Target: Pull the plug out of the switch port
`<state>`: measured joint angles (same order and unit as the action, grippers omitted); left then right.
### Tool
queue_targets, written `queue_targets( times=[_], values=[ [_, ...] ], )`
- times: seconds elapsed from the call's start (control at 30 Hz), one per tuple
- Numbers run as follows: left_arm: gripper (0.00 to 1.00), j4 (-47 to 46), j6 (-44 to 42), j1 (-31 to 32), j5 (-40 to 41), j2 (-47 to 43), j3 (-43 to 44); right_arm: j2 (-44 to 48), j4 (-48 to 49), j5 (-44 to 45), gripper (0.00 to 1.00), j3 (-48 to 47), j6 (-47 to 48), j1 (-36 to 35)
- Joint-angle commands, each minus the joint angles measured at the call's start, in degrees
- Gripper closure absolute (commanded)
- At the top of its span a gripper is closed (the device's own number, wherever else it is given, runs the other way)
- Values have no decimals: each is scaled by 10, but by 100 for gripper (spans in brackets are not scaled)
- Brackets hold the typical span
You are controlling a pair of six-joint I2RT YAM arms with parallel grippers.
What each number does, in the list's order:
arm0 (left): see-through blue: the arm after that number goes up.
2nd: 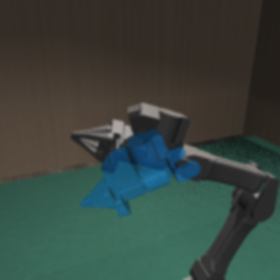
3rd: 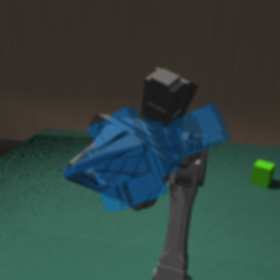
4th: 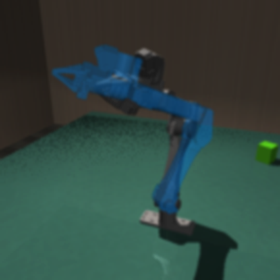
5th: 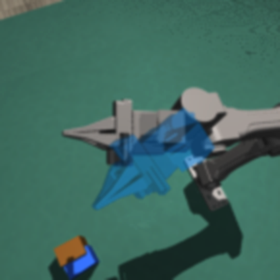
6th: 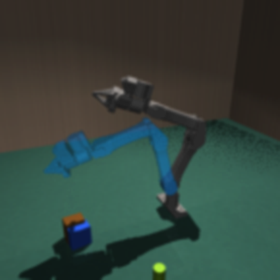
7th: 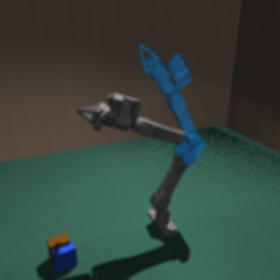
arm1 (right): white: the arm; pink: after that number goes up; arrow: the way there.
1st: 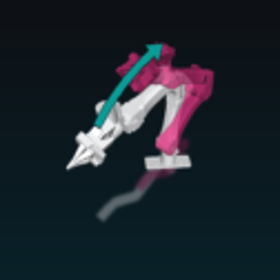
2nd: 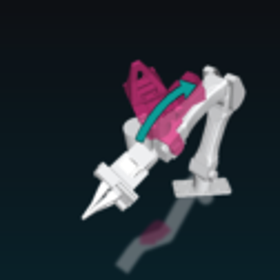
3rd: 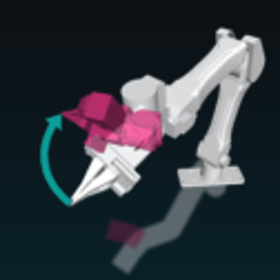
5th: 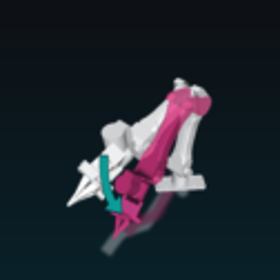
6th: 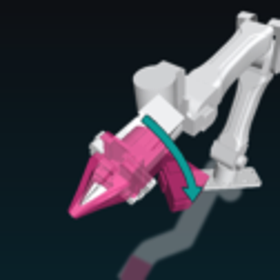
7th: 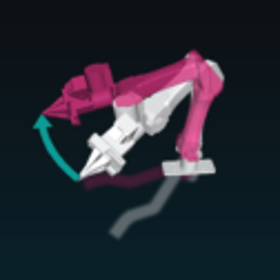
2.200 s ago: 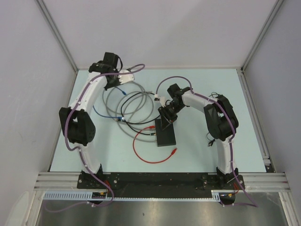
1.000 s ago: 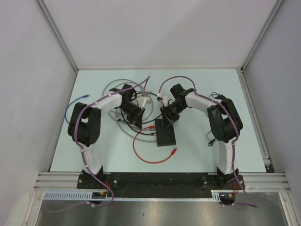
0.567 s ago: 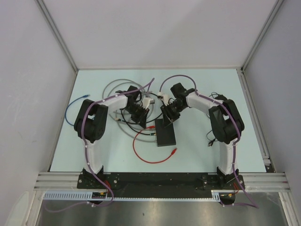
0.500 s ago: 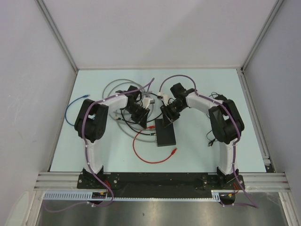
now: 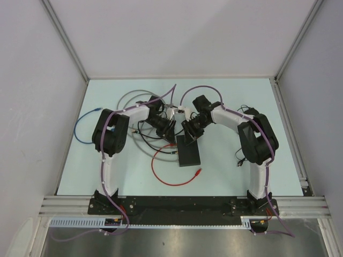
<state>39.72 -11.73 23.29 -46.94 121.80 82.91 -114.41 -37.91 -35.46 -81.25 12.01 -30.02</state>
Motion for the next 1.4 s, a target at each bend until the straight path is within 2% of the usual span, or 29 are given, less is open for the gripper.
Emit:
queue_targets(
  times=[0.0,0.57,0.77,1.03,1.23,1.37],
  values=[
    [56,0,-1,3,-14,36,15,-16,-5,61,62,26,16,-7],
    [68,21,-30,7,-32,66,30,-22,-3,64,62,27,16,-9],
    [78,21,-33,7,-12,71,30,-25,-2,64,62,27,16,-10],
    [99,38,-37,7,-9,71,30,-27,0,67,62,26,19,-14],
    [100,35,-31,8,-37,58,24,-28,0,68,62,26,21,-17],
    [100,58,-56,9,0,60,42,-29,1,68,62,27,21,-17]
  ],
)
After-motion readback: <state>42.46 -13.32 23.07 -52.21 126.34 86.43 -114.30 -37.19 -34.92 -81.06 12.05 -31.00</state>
